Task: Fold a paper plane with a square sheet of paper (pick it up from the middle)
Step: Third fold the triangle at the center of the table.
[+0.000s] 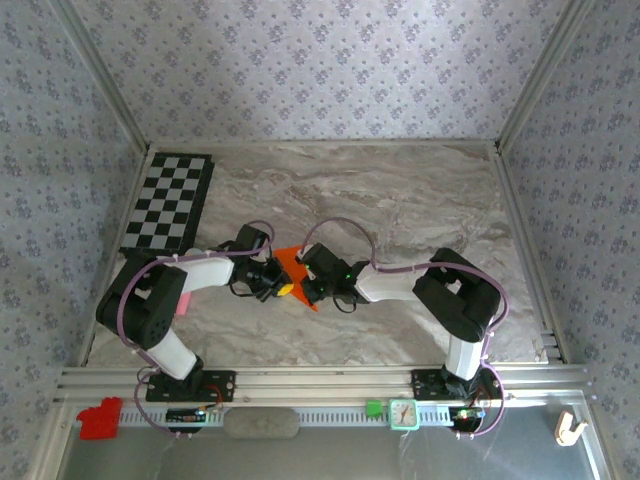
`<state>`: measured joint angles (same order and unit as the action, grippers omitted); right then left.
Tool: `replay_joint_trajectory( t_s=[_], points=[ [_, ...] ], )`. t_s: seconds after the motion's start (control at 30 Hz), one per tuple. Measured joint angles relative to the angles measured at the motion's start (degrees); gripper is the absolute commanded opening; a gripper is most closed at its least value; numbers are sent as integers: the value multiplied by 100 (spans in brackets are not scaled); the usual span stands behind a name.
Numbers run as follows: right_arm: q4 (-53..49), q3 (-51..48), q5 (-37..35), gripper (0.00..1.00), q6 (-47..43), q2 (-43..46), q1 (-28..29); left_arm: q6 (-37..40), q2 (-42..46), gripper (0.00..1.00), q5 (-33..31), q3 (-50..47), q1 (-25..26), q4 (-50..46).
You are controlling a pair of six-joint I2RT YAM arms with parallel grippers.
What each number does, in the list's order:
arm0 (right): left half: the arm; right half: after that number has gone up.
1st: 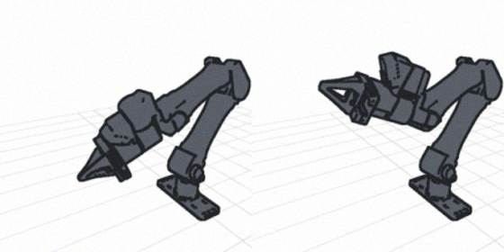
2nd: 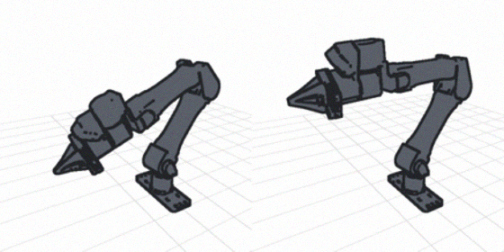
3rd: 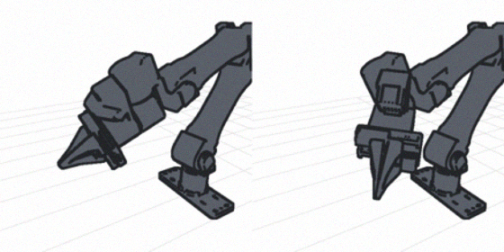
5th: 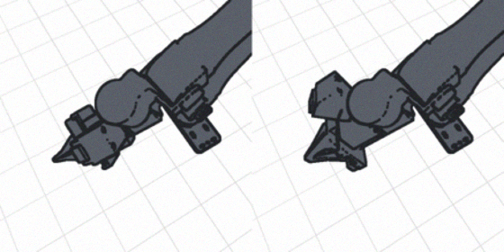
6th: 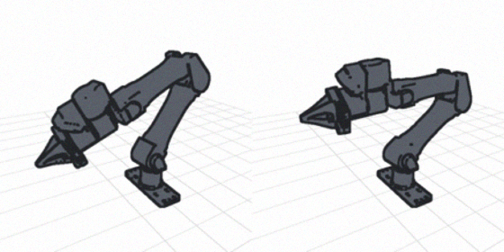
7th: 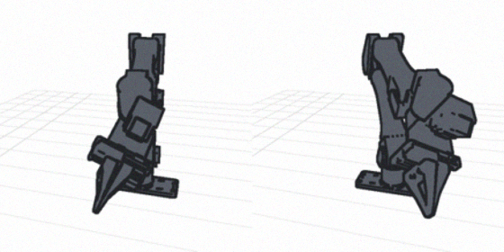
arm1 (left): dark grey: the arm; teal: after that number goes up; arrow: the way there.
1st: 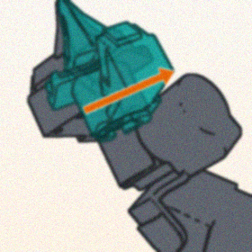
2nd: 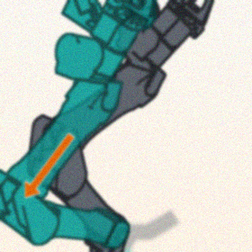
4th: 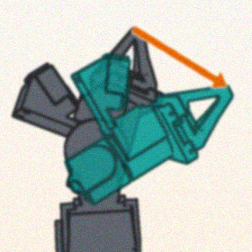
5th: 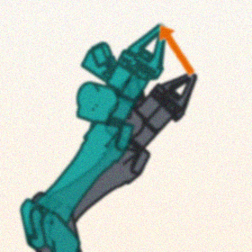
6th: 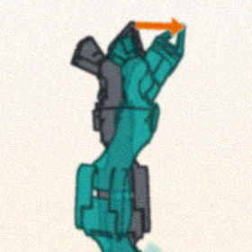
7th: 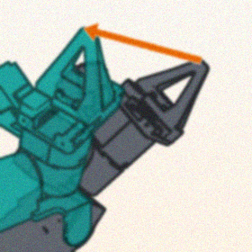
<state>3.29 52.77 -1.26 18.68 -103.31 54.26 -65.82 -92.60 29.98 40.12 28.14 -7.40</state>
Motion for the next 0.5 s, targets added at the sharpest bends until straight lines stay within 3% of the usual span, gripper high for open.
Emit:
replay_joint_trajectory(
  t_s=[0.17,0.33,0.5],
  points=[
    [-74,35,63,14,37,0,-15,20,-15,8,-2,20,0,-33],
    [-273,103,227,35,216,144,-131,72,-20,8,-66,81,0,-170],
    [-575,240,413,39,448,535,-358,87,-20,8,-105,118,7,-264]
  ],
)
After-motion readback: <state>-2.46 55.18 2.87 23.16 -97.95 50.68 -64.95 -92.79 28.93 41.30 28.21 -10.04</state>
